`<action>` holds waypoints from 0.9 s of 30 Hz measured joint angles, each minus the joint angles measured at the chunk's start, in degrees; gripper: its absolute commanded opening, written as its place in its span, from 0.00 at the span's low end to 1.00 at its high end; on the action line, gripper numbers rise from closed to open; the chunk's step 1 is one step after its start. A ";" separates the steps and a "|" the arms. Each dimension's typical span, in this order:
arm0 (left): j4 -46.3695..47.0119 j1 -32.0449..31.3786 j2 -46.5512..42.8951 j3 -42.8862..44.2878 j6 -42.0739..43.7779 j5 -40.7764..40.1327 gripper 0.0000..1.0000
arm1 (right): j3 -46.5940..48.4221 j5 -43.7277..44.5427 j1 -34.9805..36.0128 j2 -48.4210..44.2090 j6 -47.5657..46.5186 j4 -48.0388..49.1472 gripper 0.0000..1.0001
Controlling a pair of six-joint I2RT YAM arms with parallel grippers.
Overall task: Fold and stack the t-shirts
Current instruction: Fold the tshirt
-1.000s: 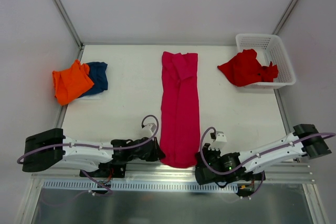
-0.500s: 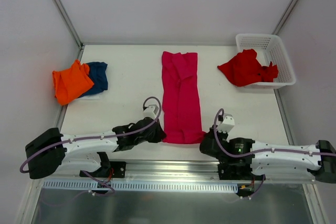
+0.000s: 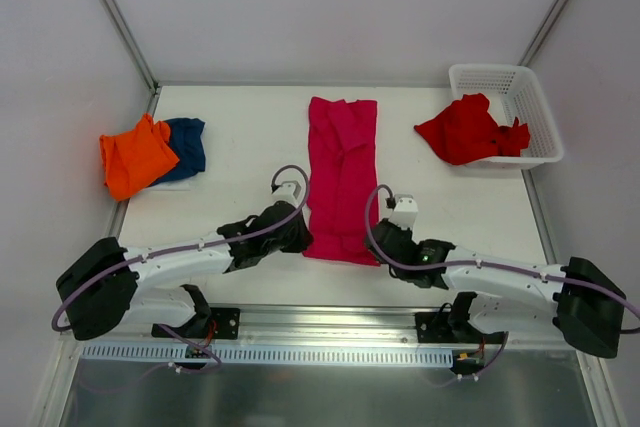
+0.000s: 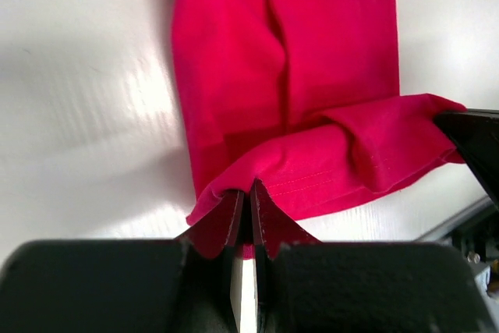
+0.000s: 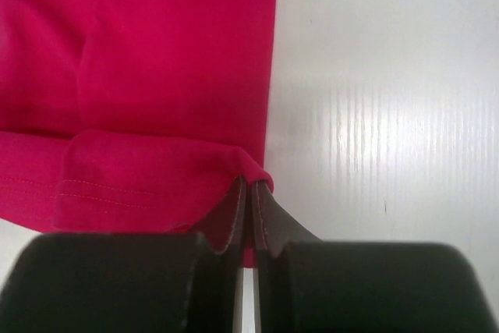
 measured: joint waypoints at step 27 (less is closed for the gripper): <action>-1.53 20.31 30.01 30.56 17.97 10.36 0.00 | 32.30 -19.30 -27.41 33.66 -27.06 11.37 0.00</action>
